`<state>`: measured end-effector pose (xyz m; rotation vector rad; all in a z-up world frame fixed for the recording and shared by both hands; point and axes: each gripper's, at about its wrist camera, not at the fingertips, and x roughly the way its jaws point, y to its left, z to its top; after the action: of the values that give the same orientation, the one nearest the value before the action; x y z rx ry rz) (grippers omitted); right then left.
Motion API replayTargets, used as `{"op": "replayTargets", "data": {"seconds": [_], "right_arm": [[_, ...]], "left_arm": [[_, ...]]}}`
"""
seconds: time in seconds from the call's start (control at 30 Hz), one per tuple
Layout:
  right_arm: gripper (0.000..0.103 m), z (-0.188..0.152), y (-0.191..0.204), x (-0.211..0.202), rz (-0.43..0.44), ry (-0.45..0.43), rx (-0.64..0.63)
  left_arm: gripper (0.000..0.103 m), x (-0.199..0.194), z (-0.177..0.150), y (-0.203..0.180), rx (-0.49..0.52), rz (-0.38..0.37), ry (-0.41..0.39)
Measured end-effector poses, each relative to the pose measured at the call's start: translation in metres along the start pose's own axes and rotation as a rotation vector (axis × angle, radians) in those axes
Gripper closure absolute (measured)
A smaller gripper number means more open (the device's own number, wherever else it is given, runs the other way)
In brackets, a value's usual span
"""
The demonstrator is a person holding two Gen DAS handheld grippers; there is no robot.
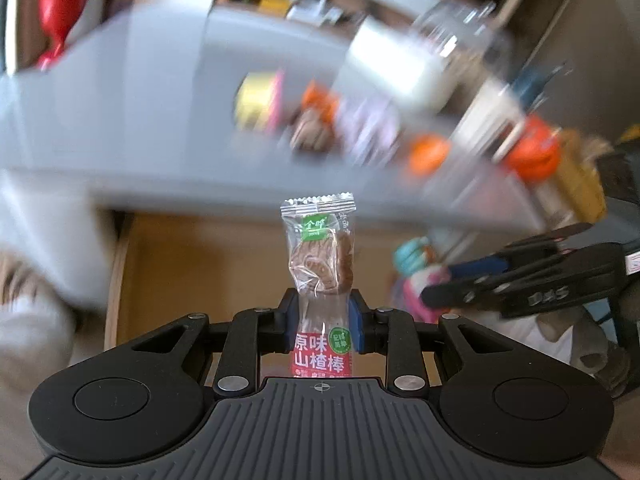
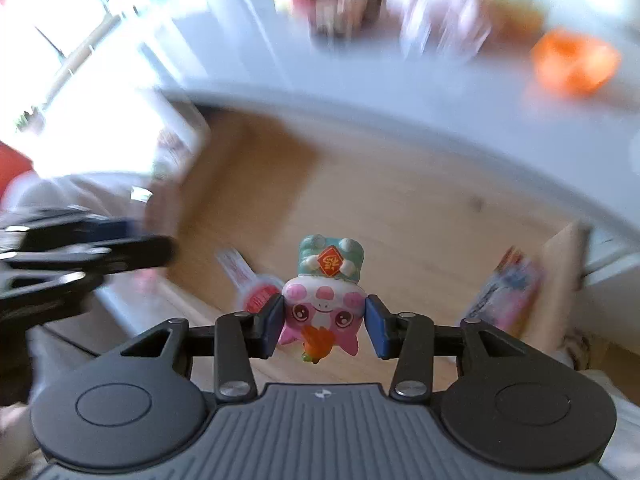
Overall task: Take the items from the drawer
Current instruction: 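Set the snack and pig figurine on the countertop with both tools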
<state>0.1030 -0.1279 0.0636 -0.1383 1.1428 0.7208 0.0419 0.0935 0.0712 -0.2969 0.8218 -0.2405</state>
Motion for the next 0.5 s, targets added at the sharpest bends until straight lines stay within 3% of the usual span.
{"op": "replayTargets", "data": {"seconds": [0.1, 0.2, 0.33, 0.5], "right_arm": [[0.06, 0.017, -0.008, -0.066, -0.09, -0.235, -0.015], [0.06, 0.039, -0.02, -0.098, -0.162, -0.369, -0.016], [0.06, 0.063, -0.042, -0.08, -0.159, -0.409, 0.038], [0.06, 0.075, -0.069, -0.015, -0.205, -0.325, 0.097]], "left_arm": [[0.074, -0.011, 0.045, -0.024, 0.082, -0.015, -0.113], [0.074, 0.005, 0.085, -0.042, 0.107, -0.044, -0.168], [0.074, 0.067, 0.112, -0.047, 0.082, -0.062, -0.129], [0.068, 0.134, 0.112, -0.034, 0.087, 0.096, -0.055]]}}
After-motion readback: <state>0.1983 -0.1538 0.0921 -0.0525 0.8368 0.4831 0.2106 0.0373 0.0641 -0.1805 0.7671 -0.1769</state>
